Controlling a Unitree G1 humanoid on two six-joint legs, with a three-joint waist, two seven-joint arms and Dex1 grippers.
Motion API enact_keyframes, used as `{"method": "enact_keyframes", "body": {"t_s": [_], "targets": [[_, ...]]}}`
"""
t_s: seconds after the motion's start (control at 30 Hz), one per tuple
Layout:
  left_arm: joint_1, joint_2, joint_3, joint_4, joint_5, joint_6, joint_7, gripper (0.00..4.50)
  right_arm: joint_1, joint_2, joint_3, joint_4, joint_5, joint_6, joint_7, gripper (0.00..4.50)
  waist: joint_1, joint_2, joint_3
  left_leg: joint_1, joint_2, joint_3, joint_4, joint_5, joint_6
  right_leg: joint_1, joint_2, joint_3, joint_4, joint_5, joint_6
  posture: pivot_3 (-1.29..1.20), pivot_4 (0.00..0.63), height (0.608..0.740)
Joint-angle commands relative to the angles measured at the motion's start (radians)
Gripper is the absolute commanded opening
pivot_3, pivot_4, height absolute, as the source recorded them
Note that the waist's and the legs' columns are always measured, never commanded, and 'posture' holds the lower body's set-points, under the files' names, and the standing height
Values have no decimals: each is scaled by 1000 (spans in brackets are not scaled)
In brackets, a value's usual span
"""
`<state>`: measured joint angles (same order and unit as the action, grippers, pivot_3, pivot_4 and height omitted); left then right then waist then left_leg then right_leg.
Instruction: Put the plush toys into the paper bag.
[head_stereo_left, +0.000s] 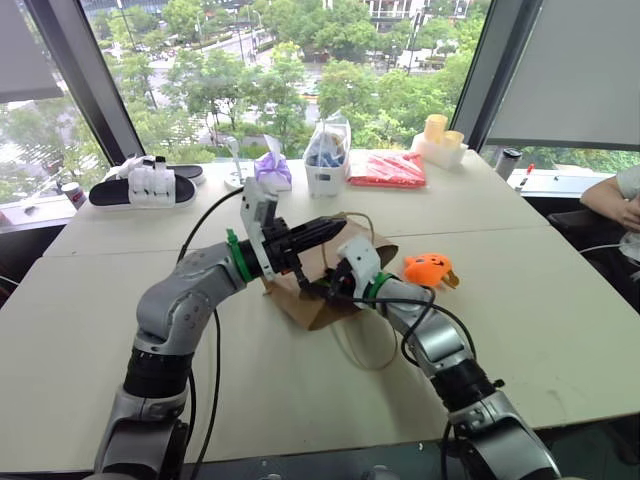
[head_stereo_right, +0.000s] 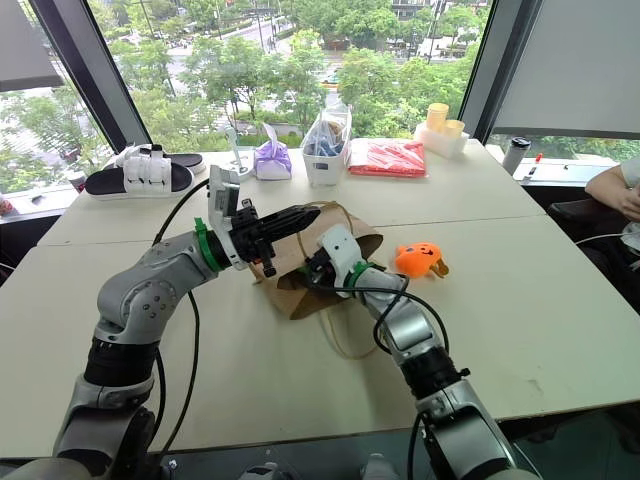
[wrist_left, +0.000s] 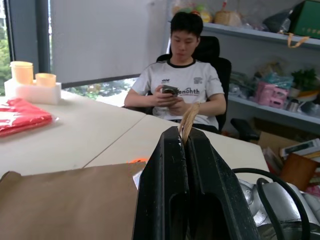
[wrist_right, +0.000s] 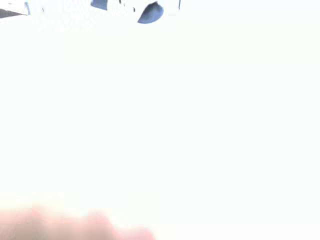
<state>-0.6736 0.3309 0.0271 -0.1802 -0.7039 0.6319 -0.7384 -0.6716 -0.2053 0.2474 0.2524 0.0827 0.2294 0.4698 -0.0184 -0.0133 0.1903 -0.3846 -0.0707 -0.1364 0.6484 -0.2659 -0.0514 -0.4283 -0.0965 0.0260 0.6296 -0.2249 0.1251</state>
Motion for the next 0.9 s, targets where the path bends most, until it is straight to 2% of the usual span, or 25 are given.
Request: {"method": "enact_keyframes", "body": {"t_s": [0.03,0.1,0.2,0.3,0.43,0.53,0.67,0.9], "targets": [[-4,-2,19,-26,11,-41,10,0,3,-16,-29,-82,10,23,29,3284,3,0,0,0,0,0,0,0,0,0,0,0,0,0,0,0,150,740],[-2,-1,18,-18,16,-50,9,0,39,-53,-40,-207,54,117,76,4226,5,0,0,-1,0,0,0,0,0,0,0,0,0,0,0,0,150,740],[-2,-5,16,-3,25,-63,11,0,112,-138,-97,-451,137,287,118,4226,6,0,0,-1,0,-1,0,0,0,0,0,0,-1,0,0,0,150,740],[-9,-7,19,9,28,-67,11,0,192,-247,-216,-683,251,463,140,4226,7,0,0,-2,0,-1,0,0,0,0,0,0,-1,0,0,0,150,740],[-19,-1,22,27,31,-76,2,0,270,-377,-387,-815,309,592,117,4226,5,0,0,-2,0,-1,1,0,0,0,0,0,-1,0,0,0,150,740],[-29,2,25,37,30,-78,-3,0,298,-440,-446,-758,268,581,86,4226,4,0,0,-2,0,0,1,0,1,0,0,0,-1,0,0,0,150,740],[-33,0,20,39,35,-81,-8,0,333,-481,-393,-564,143,429,57,4226,6,0,0,-1,0,1,1,0,1,1,0,0,-1,0,0,0,150,740],[-42,-3,16,46,45,-89,-13,0,194,-338,-319,-92,61,174,8,4226,-2,0,0,0,0,2,1,0,0,1,0,1,-1,0,0,0,150,740]]}}
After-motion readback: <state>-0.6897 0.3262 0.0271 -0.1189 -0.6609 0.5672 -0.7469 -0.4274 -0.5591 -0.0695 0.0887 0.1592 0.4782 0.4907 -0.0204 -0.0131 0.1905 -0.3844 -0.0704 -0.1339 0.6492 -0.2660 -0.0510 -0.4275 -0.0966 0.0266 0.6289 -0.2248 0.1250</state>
